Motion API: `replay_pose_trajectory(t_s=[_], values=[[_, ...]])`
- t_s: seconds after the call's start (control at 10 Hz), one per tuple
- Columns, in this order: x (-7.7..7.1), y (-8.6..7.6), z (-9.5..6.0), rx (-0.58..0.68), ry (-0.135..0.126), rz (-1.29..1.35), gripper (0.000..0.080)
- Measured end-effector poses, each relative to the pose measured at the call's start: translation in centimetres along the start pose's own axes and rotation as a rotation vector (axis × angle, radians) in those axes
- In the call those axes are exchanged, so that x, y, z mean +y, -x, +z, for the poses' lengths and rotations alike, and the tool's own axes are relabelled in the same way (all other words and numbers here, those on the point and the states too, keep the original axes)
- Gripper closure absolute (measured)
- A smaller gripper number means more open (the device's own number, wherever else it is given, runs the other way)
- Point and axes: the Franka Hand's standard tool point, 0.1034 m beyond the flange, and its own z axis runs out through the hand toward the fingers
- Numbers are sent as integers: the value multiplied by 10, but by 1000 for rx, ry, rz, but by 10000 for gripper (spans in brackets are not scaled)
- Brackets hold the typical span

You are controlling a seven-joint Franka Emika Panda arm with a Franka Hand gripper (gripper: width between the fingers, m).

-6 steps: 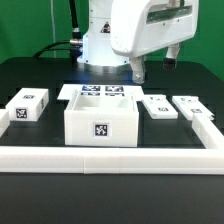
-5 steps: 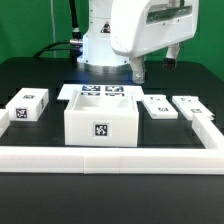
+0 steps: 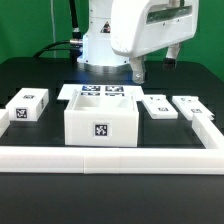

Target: Assemble cabinet

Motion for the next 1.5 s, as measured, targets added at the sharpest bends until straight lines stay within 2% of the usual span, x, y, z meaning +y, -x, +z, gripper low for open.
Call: replay_pose_trajectory(t_s=[0.2, 0.4, 0.7, 0.8, 1.0, 1.1, 1.2, 1.4, 1.5], values=[[0, 0, 0, 1, 4, -15, 1], [-6, 10, 7, 7, 33, -176, 1], [-5, 23, 12, -10, 27, -280, 1], [-3, 27, 13, -5, 17, -239, 1], [-3, 27, 13, -6, 18, -244, 1], [-3, 27, 13, -4, 24, -262, 1], [-3, 28, 17, 10, 55, -361, 1], [-11, 42, 26, -4, 54, -450, 1], [-11, 48, 27, -5, 67, -465, 1]])
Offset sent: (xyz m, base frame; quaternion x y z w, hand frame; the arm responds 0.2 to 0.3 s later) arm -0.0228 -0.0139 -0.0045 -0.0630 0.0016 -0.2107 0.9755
